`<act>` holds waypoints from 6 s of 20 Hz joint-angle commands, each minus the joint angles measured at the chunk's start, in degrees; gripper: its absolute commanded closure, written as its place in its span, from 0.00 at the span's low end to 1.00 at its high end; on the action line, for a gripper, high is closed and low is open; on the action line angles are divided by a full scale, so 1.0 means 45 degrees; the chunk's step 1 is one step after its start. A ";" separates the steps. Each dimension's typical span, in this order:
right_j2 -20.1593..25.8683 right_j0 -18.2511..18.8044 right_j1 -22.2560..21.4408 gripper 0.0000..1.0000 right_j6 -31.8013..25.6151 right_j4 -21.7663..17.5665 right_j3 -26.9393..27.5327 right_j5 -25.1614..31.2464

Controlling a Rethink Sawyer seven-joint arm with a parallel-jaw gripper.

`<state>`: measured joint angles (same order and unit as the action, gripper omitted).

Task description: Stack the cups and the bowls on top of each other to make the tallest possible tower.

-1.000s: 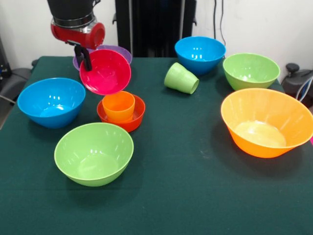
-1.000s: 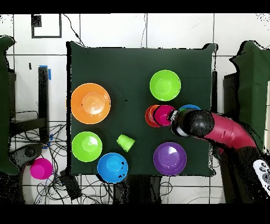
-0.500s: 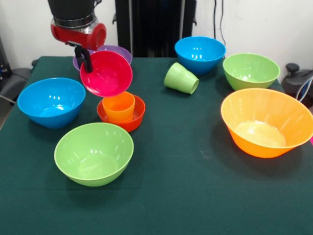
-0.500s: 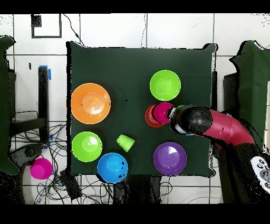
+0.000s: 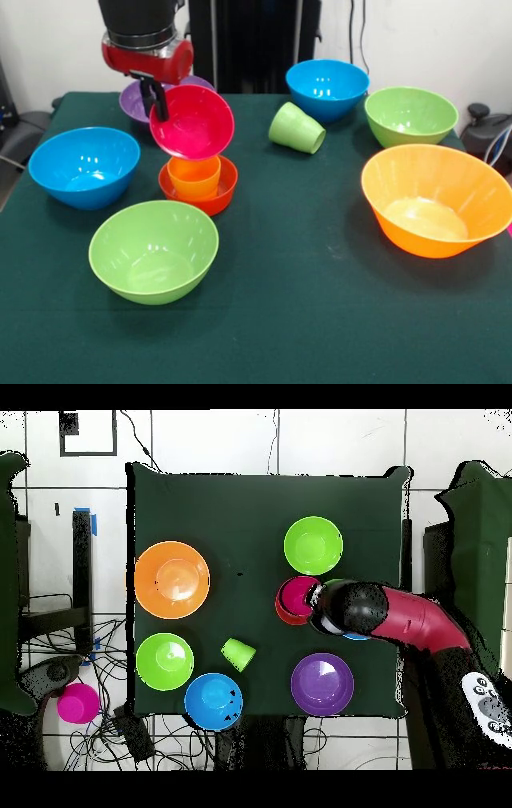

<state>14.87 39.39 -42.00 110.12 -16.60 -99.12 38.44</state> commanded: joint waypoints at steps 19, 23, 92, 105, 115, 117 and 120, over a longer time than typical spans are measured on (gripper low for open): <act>0.0961 0.0001 0.1166 1.00 -0.0898 -0.0417 0.0323 -0.0295; 0.0947 -0.0045 0.1264 1.00 -0.0822 -0.0443 0.0454 -0.0398; 0.0368 -0.0696 0.1383 1.00 0.0305 0.0335 0.0526 0.0117; 0.1102 -0.0174 0.2291 1.00 -0.1846 -0.0321 0.2531 0.0798; 0.0839 -0.0179 0.1932 1.00 -0.0811 -0.0164 0.1414 -0.0156; 0.0682 -0.0276 0.1740 1.00 -0.0262 -0.0011 0.0869 -0.0406; 0.0347 -0.0528 0.1378 1.00 0.0550 0.0086 0.0185 -0.0814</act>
<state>14.95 39.07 -34.43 110.12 -15.20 -92.77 38.35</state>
